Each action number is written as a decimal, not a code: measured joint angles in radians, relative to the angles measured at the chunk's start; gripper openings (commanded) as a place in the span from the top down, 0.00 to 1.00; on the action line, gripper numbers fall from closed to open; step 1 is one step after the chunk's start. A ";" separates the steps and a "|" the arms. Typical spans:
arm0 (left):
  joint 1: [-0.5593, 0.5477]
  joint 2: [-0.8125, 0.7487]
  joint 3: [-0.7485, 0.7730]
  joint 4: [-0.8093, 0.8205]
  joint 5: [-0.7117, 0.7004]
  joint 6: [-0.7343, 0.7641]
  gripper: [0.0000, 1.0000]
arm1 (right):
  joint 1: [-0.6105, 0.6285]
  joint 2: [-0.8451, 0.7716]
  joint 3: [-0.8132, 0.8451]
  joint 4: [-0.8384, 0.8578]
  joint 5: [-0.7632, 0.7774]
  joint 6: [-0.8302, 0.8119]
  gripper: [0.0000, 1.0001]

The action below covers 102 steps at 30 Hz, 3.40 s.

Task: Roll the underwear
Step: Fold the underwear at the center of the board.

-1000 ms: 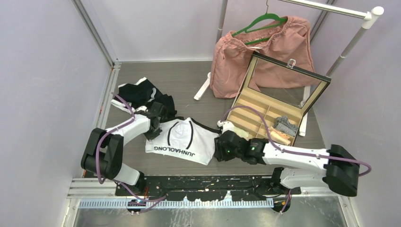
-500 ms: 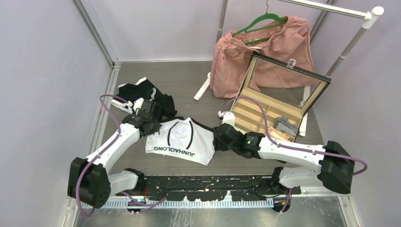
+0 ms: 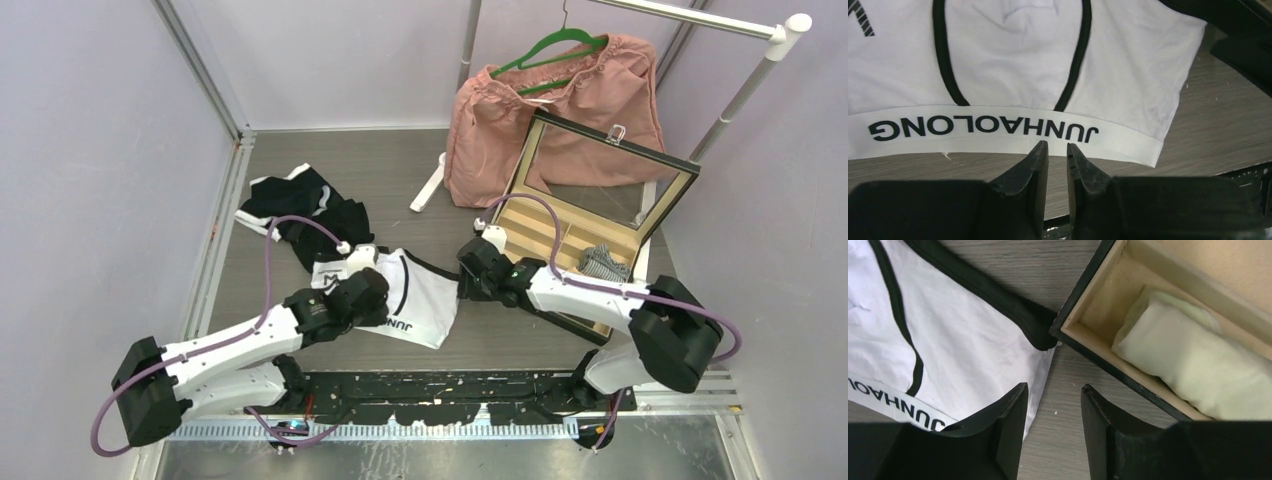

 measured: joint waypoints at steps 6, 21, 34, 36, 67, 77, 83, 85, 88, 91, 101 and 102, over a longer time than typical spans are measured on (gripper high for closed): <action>-0.161 0.023 0.005 0.041 -0.068 0.009 0.75 | -0.034 0.087 0.032 0.030 -0.014 0.043 0.51; -0.391 0.317 0.140 0.109 -0.170 0.034 0.56 | -0.045 0.189 0.076 0.065 -0.035 0.078 0.72; -0.438 0.536 0.261 0.143 -0.179 0.071 0.46 | -0.060 0.199 0.068 0.101 -0.043 0.092 0.96; -0.440 0.555 0.266 0.146 -0.179 0.079 0.47 | -0.060 0.199 0.067 0.103 -0.045 0.092 0.96; -0.488 0.632 0.322 0.085 -0.184 0.109 0.99 | -0.065 0.094 0.045 0.089 -0.081 0.091 0.99; -0.525 0.449 0.326 0.038 -0.186 0.105 0.99 | -0.065 -0.122 0.036 0.009 -0.135 0.066 0.99; -0.525 0.463 0.388 0.034 -0.161 0.115 0.99 | -0.065 -0.223 0.039 -0.107 -0.116 0.043 0.99; -0.525 0.465 0.409 0.045 -0.149 0.119 0.99 | -0.065 -0.253 0.043 -0.146 -0.109 0.036 0.99; -0.525 0.465 0.414 0.067 -0.138 0.121 0.99 | -0.065 -0.295 0.053 -0.190 -0.109 0.026 0.99; -0.525 0.459 0.408 0.086 -0.133 0.121 0.99 | -0.065 -0.328 0.063 -0.211 -0.115 0.017 0.99; -0.525 0.249 0.278 0.109 -0.155 0.074 0.99 | -0.065 -0.278 0.147 -0.220 -0.196 0.013 0.99; -0.525 0.222 0.257 0.108 -0.161 0.062 0.99 | -0.065 -0.252 0.165 -0.214 -0.209 0.013 0.99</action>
